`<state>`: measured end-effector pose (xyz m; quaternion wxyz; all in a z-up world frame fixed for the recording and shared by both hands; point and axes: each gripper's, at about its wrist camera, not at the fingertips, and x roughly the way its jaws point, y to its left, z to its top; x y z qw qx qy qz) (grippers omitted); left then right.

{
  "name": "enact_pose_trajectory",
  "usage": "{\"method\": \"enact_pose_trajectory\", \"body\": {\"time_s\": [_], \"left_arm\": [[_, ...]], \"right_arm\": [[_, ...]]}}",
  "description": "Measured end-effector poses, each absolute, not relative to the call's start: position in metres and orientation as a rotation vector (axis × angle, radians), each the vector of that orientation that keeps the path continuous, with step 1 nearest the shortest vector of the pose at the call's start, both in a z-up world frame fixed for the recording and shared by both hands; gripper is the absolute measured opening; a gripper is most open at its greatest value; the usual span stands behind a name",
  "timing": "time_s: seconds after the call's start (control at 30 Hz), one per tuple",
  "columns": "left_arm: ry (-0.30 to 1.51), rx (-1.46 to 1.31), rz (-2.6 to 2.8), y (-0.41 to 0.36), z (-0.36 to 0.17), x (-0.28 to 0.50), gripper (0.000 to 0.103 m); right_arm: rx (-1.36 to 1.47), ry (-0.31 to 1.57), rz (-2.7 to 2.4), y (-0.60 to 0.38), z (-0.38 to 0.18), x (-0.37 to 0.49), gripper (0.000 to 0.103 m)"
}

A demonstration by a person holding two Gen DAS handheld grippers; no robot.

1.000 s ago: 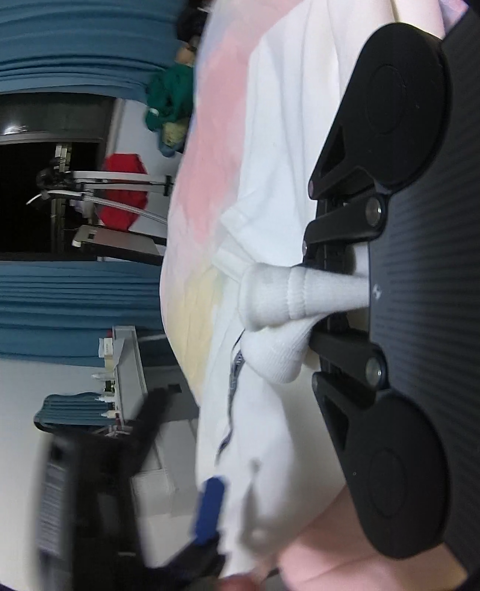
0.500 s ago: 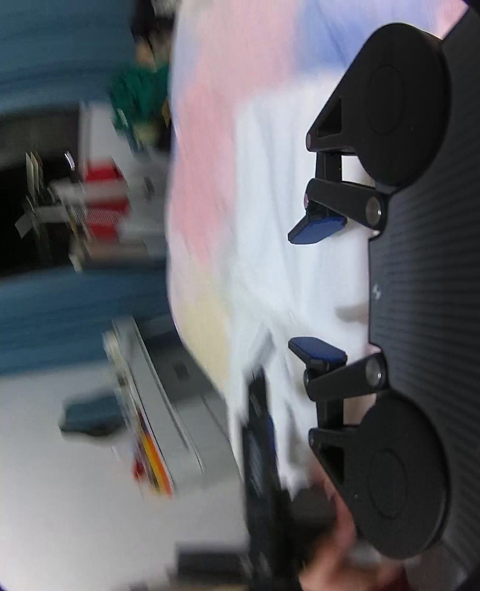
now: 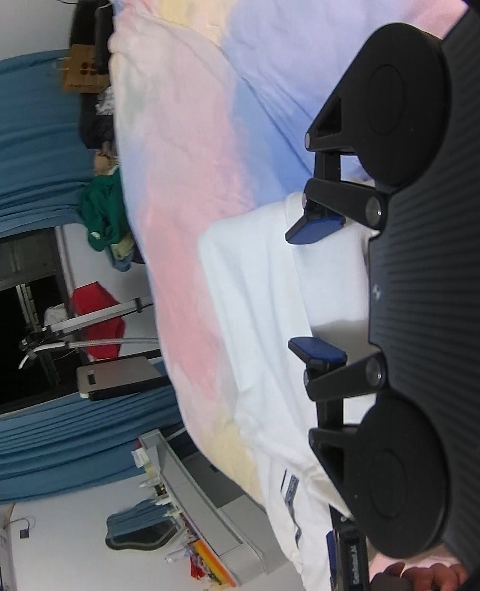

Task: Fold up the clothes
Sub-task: 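Grasp the white ribbed cuff end with the left gripper and lift it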

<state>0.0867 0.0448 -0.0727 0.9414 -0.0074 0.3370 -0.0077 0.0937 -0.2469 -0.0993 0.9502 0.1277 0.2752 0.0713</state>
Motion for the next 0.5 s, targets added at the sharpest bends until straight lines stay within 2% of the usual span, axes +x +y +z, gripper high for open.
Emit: {"method": "enact_pose_trajectory", "body": {"time_s": [0.2,0.37,0.5], "left_arm": [[0.685,-0.101,0.0,0.061,-0.055,0.068,0.096],[0.616,-0.321,0.064,0.101,-0.028,0.038,0.096],[0.543,-0.496,0.176,0.136,-0.016,0.023,0.1]], "right_arm": [[0.28,0.581,0.152,-0.249,-0.105,0.097,0.059],[0.314,0.586,0.152,-0.255,-0.103,0.095,0.059],[0.309,0.58,0.137,-0.255,-0.101,0.094,0.057]]}}
